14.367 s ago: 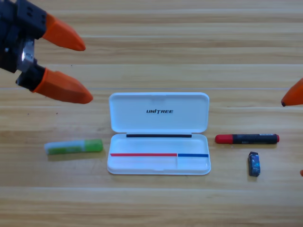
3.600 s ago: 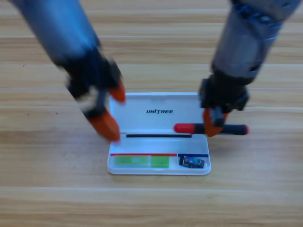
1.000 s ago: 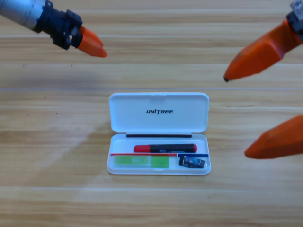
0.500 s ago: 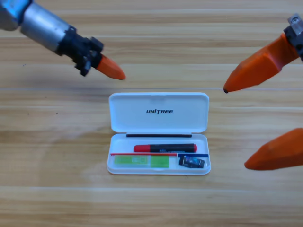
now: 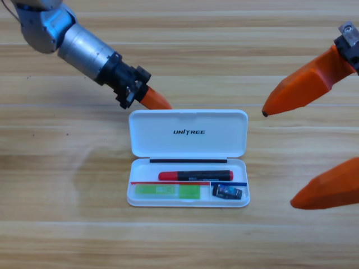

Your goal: Clean up eraser and pencils

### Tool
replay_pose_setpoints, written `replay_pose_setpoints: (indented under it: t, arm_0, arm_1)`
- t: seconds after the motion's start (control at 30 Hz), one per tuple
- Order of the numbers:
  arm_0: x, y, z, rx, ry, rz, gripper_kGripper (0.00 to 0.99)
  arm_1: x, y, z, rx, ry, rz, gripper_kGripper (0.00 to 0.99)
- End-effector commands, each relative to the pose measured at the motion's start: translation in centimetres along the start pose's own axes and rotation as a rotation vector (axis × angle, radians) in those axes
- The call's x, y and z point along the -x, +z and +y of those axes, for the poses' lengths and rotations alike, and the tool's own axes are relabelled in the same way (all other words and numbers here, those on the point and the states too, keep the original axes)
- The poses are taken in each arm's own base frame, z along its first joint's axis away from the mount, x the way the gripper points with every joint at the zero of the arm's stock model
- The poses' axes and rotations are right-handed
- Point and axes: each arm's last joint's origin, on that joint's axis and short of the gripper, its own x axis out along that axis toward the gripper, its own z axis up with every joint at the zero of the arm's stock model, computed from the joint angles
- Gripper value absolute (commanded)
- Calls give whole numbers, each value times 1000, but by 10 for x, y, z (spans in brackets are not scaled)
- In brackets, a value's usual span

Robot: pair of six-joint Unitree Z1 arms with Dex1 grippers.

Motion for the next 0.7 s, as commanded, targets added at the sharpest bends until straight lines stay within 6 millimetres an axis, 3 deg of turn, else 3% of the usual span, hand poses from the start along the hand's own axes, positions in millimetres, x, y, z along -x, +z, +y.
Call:
replay_pose_setpoints:
  t: [0.03,0.23,0.7]
  arm_0:
    - [-25,-14,3,34,-75,18,0]
    - [-18,-8,-7,31,-93,19,0]
    - [12,8,-61,-16,-110,7,0]
  arm_1:
    - [10,-8,3,-10,-17,-22,943]
    - [9,-8,3,-11,-17,-22,943]
    - [8,-8,2,-13,-16,-20,943]
